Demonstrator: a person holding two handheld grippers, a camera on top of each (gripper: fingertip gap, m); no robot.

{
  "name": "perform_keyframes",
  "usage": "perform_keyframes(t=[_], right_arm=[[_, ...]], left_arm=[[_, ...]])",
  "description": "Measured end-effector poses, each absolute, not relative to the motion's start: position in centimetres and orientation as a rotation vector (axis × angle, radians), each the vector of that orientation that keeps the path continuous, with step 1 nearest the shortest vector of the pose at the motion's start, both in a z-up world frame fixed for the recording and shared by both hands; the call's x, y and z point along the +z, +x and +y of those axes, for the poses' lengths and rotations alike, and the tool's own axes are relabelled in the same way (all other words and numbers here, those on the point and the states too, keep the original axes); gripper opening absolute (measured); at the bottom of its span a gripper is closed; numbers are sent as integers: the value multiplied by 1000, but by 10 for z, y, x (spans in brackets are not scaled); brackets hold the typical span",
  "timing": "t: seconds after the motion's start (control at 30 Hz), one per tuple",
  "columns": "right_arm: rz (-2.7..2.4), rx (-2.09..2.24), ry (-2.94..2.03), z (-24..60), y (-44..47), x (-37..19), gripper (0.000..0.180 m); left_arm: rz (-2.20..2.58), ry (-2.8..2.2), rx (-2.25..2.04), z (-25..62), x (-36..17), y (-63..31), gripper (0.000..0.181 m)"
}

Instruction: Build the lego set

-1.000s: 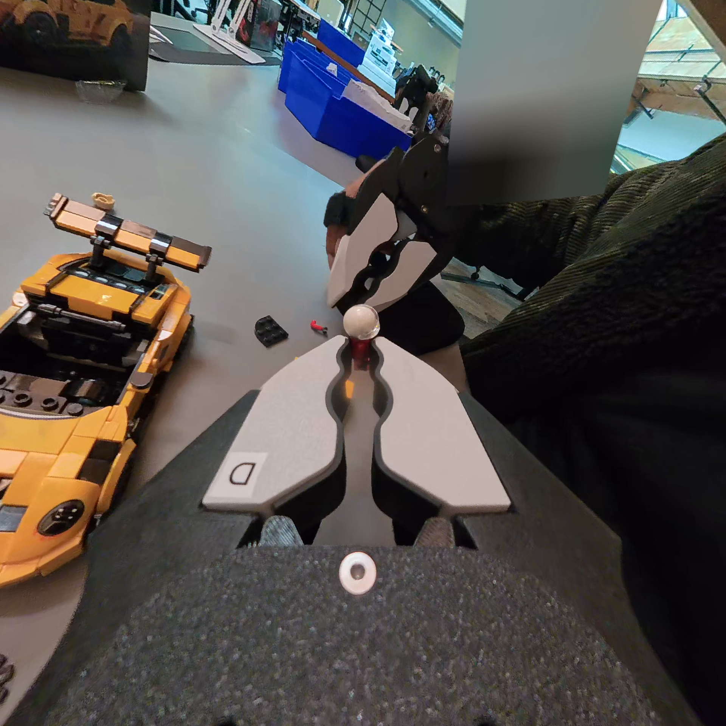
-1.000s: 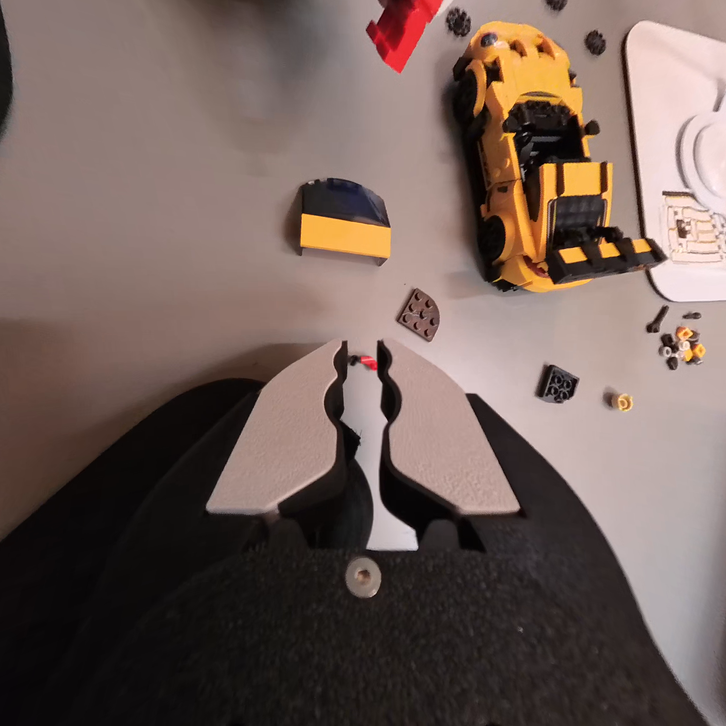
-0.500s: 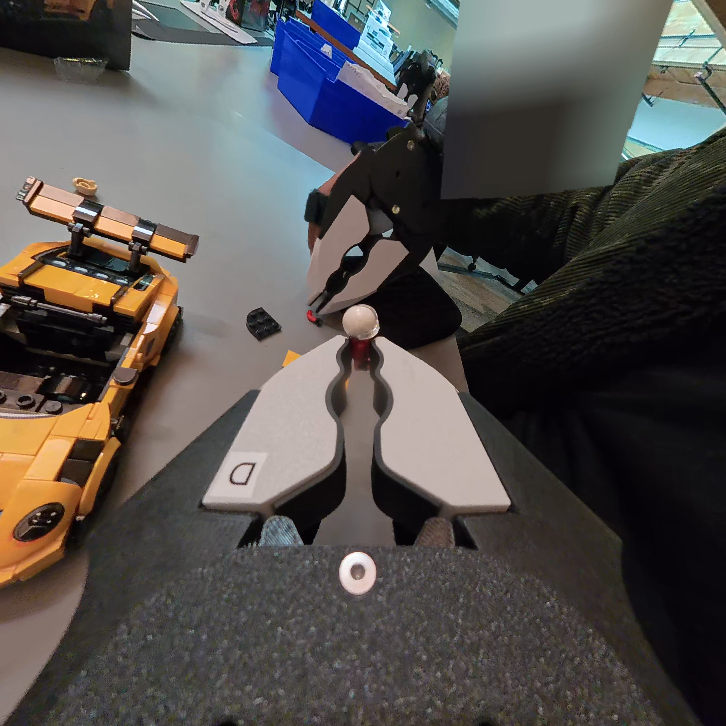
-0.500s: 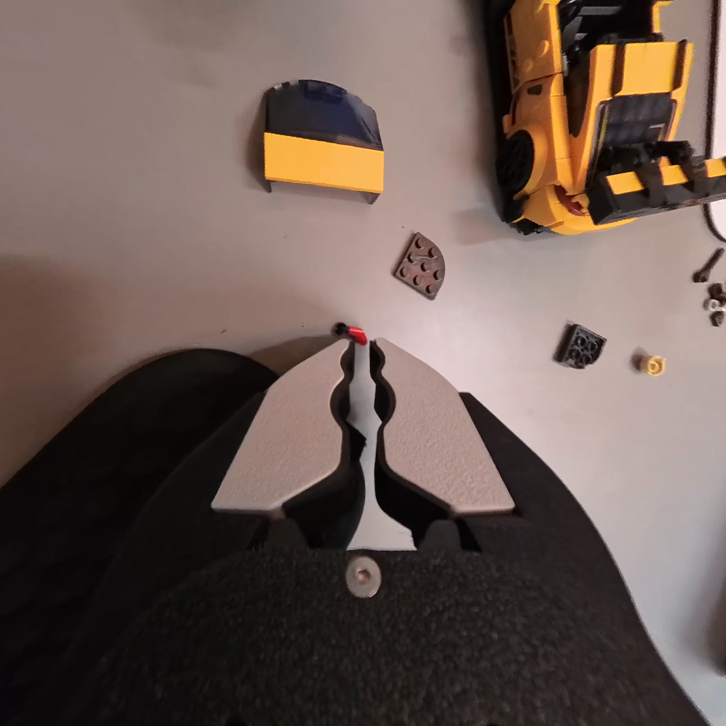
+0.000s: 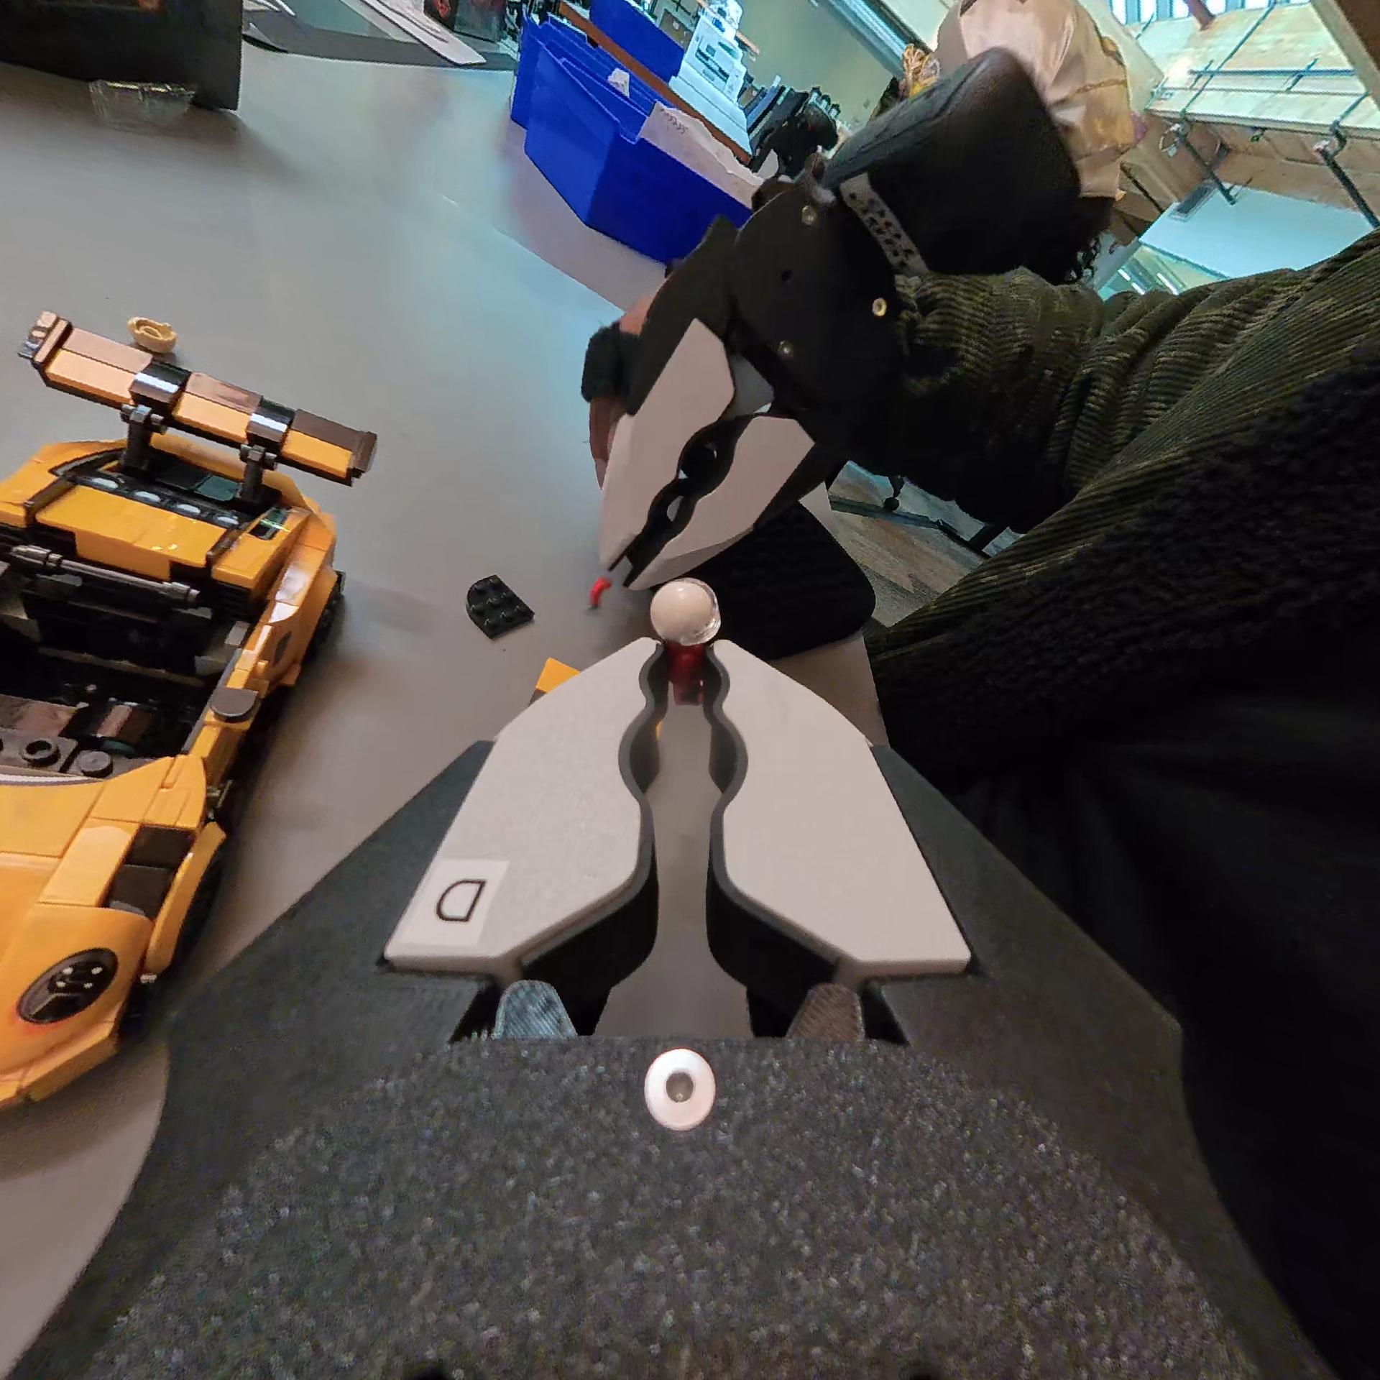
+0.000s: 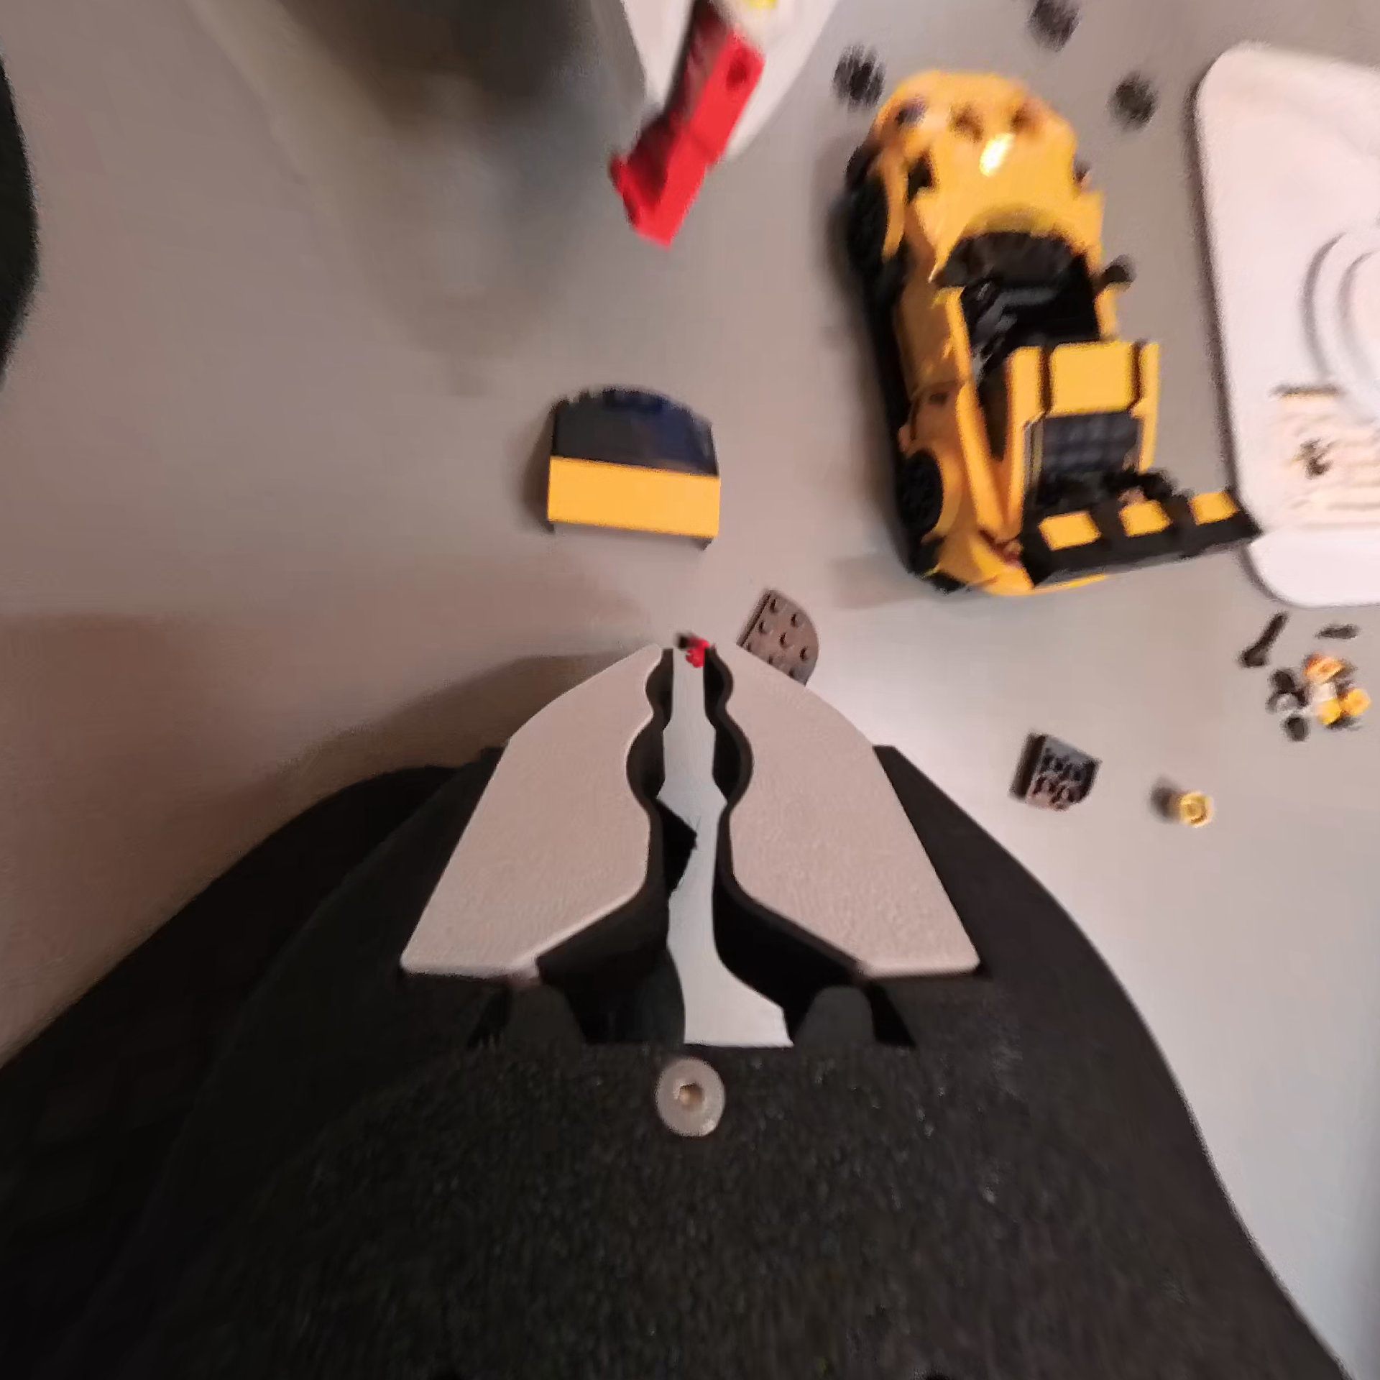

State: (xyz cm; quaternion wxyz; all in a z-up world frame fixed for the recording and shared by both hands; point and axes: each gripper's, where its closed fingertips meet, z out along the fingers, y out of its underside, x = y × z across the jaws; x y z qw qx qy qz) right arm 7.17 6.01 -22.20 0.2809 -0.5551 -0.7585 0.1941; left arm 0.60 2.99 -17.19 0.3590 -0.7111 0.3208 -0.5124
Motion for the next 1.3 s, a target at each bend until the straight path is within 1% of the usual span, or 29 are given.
perform_keyframes(t=[0.07,0.23,0.47,0.67,0.8,0.97,1.13,1.17,1.2,1.3], right_arm=[[-1956,582,-1428,58,64,-212,9],[-2005,513,-1470,57,73,-230,9],[-1965,453,-1543,71,61,-231,5],[-2047,428,-1447,80,37,-240,5],[-2187,422,-1350,82,29,-248,5],[-2286,439,-1308,78,24,-254,13],[-2272,493,-1350,78,20,-255,11],[-2270,488,-1357,79,21,-255,5],[-2263,496,-1366,78,22,-255,3],[-2221,617,-1432,70,27,-249,3]], left_arm=[[828,-1833,-1321,30,-172,6,8],[832,-1835,-1318,29,-172,6,8],[831,-1841,-1307,30,-173,6,8],[801,-1854,-1298,34,-174,3,8],[798,-1855,-1294,35,-174,1,8],[779,-1855,-1299,38,-174,-4,8],[776,-1864,-1307,39,-175,-6,8],[775,-1865,-1307,39,-175,-6,8],[774,-1865,-1306,39,-176,-7,8],[766,-1869,-1308,40,-176,-8,8]])
